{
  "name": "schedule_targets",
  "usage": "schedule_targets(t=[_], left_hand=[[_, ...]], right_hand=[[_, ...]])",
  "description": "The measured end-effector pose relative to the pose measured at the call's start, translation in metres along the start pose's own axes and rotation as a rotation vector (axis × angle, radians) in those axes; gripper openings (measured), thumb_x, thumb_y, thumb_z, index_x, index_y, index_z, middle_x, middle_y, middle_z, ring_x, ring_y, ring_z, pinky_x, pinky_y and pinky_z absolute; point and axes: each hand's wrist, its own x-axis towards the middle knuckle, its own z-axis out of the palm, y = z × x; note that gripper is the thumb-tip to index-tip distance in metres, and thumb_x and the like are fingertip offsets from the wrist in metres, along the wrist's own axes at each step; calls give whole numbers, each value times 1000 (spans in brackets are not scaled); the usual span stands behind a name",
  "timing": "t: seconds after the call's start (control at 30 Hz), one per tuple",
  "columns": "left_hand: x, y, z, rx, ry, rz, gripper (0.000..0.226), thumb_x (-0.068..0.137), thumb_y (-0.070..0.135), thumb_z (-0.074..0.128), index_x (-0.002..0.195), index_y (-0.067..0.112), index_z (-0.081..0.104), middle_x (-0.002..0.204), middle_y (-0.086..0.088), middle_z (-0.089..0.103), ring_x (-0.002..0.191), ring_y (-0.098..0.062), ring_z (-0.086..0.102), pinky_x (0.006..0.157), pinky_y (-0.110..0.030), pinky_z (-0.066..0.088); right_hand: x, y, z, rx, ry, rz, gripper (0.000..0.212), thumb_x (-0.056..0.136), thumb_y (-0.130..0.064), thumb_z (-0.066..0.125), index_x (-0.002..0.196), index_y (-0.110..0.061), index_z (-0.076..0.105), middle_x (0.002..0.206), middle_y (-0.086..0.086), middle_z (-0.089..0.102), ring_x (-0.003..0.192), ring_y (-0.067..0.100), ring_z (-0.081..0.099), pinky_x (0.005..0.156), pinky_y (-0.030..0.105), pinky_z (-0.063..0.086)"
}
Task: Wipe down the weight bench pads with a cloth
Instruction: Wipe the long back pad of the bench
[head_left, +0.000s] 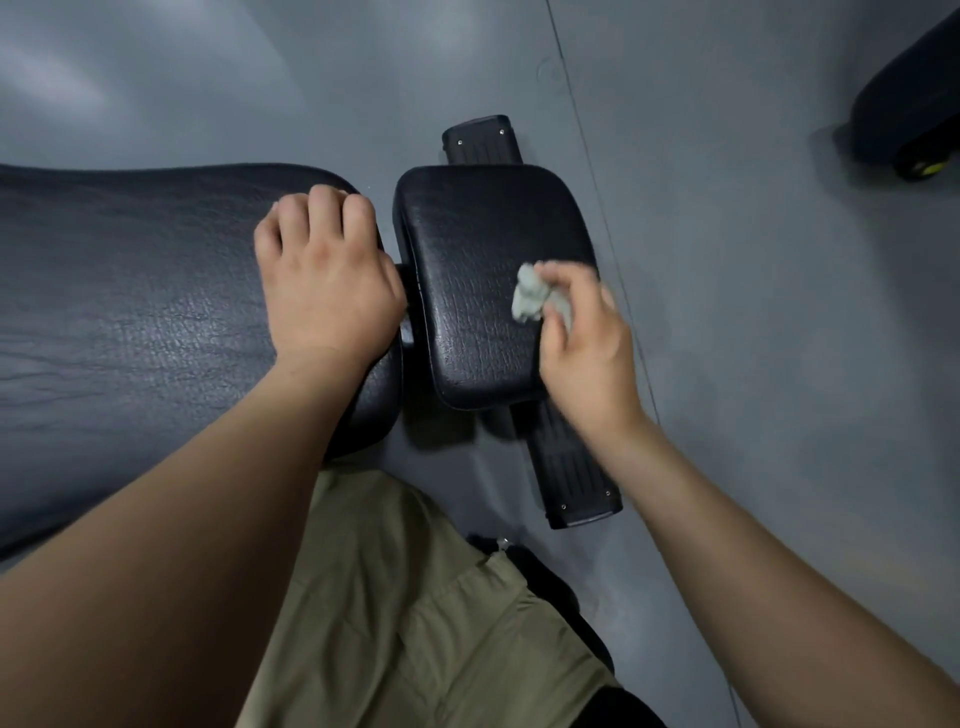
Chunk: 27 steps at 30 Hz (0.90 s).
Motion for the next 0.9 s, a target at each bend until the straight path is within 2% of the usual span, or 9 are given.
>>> schedule_targets(t=[0.1, 0.17, 0.27, 0.33, 0.47, 0.6, 0.67, 0.77, 0.9], left_hand=[[1, -1, 0, -4, 0, 4, 28, 87, 19, 42, 109, 7, 53, 116, -17, 53, 111, -40, 47, 100, -52, 34], [1, -1, 0, -4, 6, -2, 28, 86, 19, 42, 109, 7, 52, 115, -17, 53, 110, -40, 48, 100, -53, 34], [1, -1, 0, -5, 5, 1, 28, 86, 19, 42, 109, 7, 52, 114, -16, 52, 109, -39, 48, 99, -52, 34], [1, -1, 1, -1, 6, 1, 28, 85, 19, 42, 109, 8, 52, 115, -16, 52, 109, -39, 48, 99, -51, 34], [1, -1, 0, 4, -2, -2, 29, 85, 19, 42, 109, 8, 52, 114, -15, 52, 109, -39, 48, 99, -51, 34], [1, -1, 0, 0, -1, -4, 28, 85, 20, 41, 108, 8, 53, 114, -15, 53, 109, -39, 48, 100, -51, 34], [2, -1, 0, -1, 6, -5, 28, 85, 20, 41, 107, 8, 53, 113, -15, 53, 108, -39, 48, 101, -51, 35], [1, -1, 0, -6, 4, -5, 28, 85, 20, 41, 108, 8, 53, 113, -15, 53, 109, -39, 48, 101, -51, 35], [0, -1, 1, -8, 6, 5, 30, 86, 20, 40, 110, 8, 53, 115, -15, 54, 109, -39, 49, 101, -51, 35]], right_hand=[[-22, -1, -5, 18, -91, -145, 34, 88, 11, 53, 114, -4, 68, 124, 4, 69, 122, 19, 58, 107, 21, 42], [0, 3, -4, -13, -104, -198, 33, 84, 15, 52, 106, -2, 71, 121, 6, 71, 118, 22, 61, 106, 18, 42], [50, 5, 6, -47, -24, -103, 37, 82, 11, 50, 105, -5, 74, 112, 3, 74, 109, 24, 63, 100, 11, 41], [64, 2, 12, -39, 22, -56, 37, 83, 9, 50, 107, -6, 74, 108, 1, 74, 107, 24, 63, 98, 20, 47], [16, -11, 13, 19, 14, -138, 35, 83, 12, 52, 106, -3, 74, 111, 7, 73, 111, 25, 65, 102, 19, 45], [-13, -20, 8, 87, -90, -267, 32, 82, 19, 54, 97, -1, 75, 115, 5, 74, 114, 24, 64, 103, 29, 50], [9, -22, 13, 43, -102, -280, 32, 81, 17, 56, 97, -2, 76, 115, 6, 74, 110, 24, 65, 101, 24, 49], [47, -31, 27, 49, -54, -191, 29, 83, 12, 56, 97, -4, 77, 114, 6, 74, 108, 22, 64, 97, 12, 44], [19, -39, 27, 64, -37, -212, 28, 83, 12, 59, 101, -2, 76, 116, 6, 73, 108, 24, 64, 99, 17, 46]])
